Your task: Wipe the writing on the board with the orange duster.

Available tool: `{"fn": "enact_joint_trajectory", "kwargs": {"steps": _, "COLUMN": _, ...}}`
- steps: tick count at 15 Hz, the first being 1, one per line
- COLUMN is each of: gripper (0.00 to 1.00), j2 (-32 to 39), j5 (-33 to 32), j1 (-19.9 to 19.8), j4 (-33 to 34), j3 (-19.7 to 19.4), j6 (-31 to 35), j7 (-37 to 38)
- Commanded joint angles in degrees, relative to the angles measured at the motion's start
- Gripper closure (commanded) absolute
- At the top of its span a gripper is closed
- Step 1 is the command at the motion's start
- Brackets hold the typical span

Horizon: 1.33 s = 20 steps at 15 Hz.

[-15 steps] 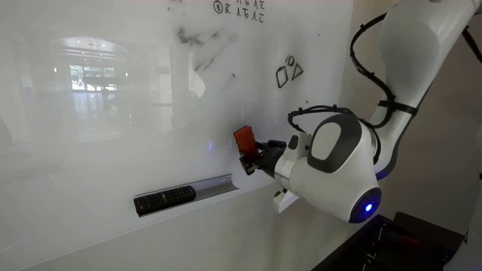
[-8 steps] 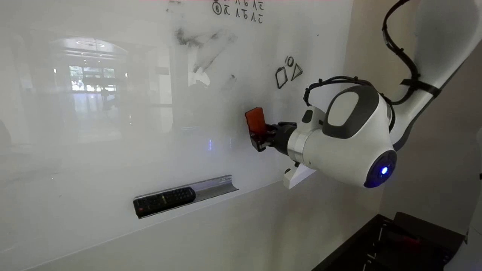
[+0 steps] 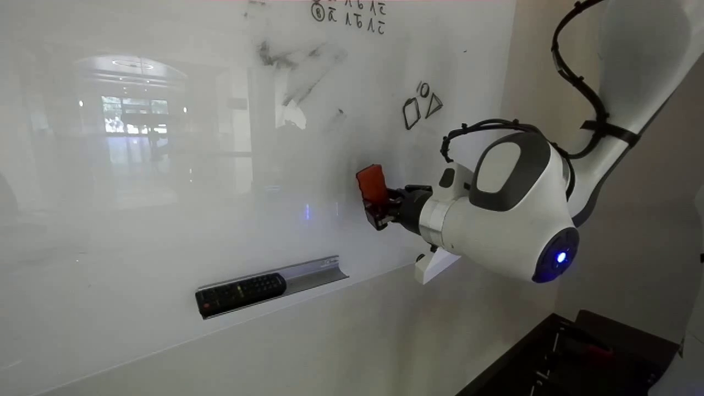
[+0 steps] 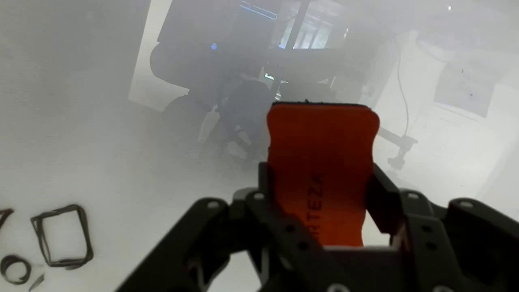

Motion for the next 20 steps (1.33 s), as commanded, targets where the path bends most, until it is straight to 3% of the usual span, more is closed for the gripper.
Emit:
{"fn": "enact_joint_trajectory", "kwargs": {"steps": 1, "gripper": 0.69, "j2": 0.06, "j5": 0.05, "j1": 0.76, "j4": 0.05, "j3": -0.72, "j6": -0.08, "j7": -0.06}}
{"fn": "enact_joint_trajectory", "kwargs": {"steps": 8, "gripper": 0.69, "j2": -16.82, "j5": 0.23, "j1": 1.32, "j4": -4.61, "j3": -2.35, "j6": 3.23, "j7": -1.65}}
{"fn": "enact_joint_trajectory", "kwargs": {"steps": 12, "gripper": 0.69, "j2": -27.65, "j5": -1.26, "j1": 0.98, "j4": -5.90, "j3": -9.56, "j6": 13.24, "j7": -5.14}}
{"fn": "enact_joint_trajectory", "kwargs": {"steps": 16, "gripper": 0.69, "j2": -37.57, "j5": -0.16, "j1": -0.09, "j4": -5.71, "j3": -18.89, "j6": 26.14, "j7": -14.38}}
{"fn": "enact_joint_trajectory", "kwargs": {"steps": 20, "gripper": 0.69, "j2": -42.77, "j5": 6.13, "j1": -1.71, "j4": -4.89, "j3": -23.84, "j6": 30.14, "j7": -25.64}}
